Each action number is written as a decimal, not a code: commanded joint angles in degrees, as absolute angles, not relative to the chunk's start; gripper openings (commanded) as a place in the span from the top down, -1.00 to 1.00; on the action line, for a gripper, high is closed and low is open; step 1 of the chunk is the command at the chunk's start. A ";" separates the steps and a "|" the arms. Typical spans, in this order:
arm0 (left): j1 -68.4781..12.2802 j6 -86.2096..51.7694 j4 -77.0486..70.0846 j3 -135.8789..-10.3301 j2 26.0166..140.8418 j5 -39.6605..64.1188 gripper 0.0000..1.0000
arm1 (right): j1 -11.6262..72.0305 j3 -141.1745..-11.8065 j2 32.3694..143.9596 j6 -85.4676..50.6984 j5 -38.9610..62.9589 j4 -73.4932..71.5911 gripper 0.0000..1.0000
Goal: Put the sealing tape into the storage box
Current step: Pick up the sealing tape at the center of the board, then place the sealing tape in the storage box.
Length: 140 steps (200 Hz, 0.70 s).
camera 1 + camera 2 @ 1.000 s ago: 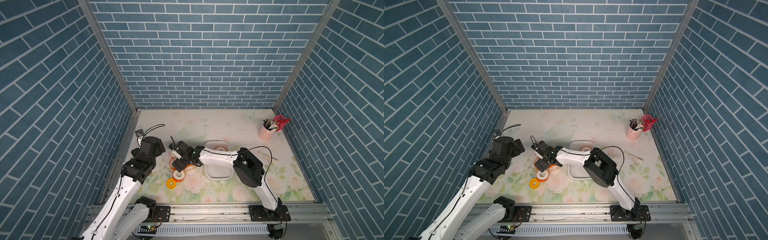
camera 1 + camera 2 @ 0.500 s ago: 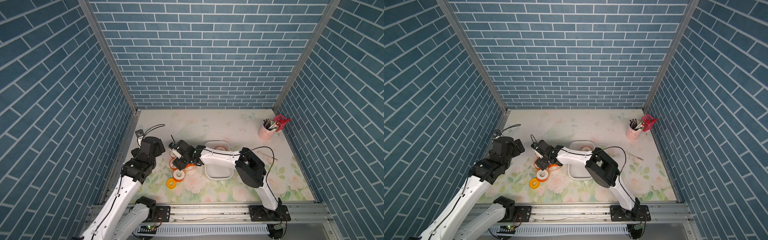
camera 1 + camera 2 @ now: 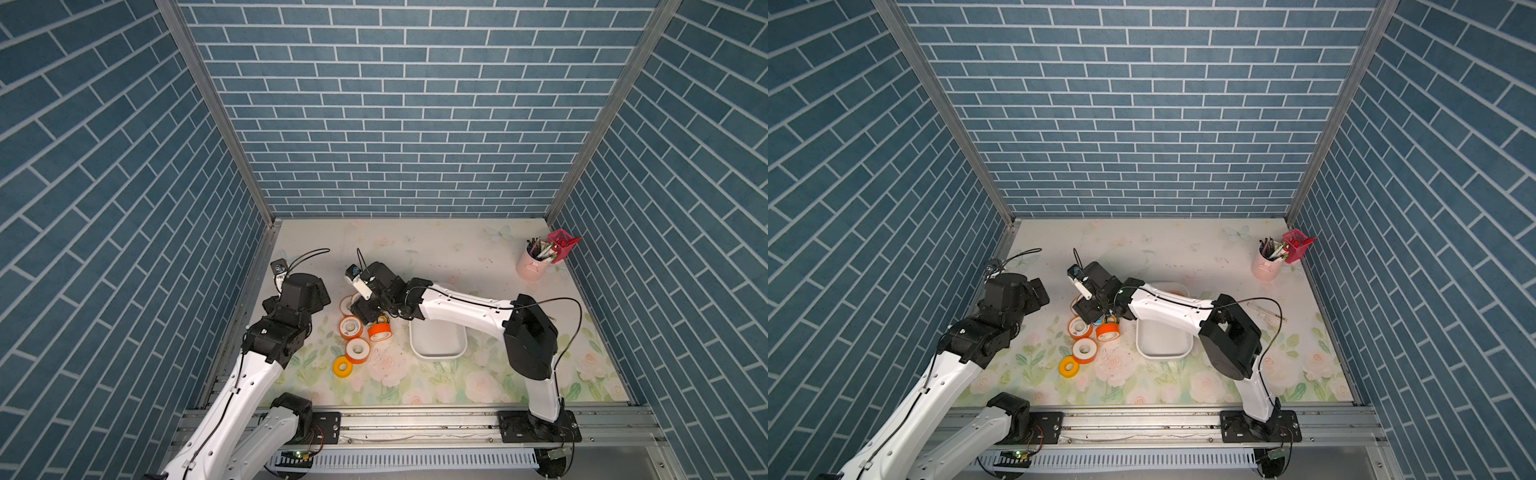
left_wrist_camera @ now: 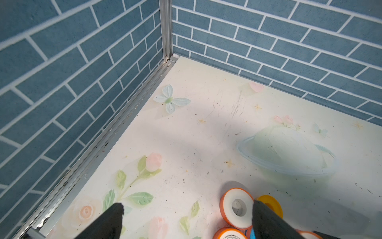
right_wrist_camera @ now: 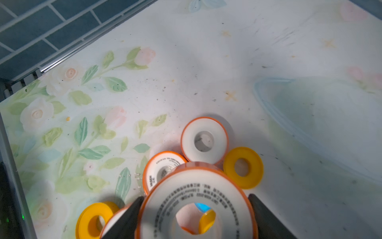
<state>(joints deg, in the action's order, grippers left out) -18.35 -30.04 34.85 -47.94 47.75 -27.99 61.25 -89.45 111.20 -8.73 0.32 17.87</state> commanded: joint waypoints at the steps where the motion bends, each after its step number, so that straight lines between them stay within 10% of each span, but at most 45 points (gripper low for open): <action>1: -17.89 -29.27 34.45 -47.50 47.99 -27.55 -1.00 | 58.06 -83.62 103.34 -9.90 0.23 17.01 -0.34; 140: -17.40 -29.00 34.10 -47.46 48.82 -26.48 -1.00 | 51.32 -49.01 86.46 -15.17 0.32 7.95 -0.28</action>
<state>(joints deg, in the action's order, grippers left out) -17.85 -29.71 34.79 -47.94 48.56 -26.72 51.31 -49.36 85.03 -13.37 -0.03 11.38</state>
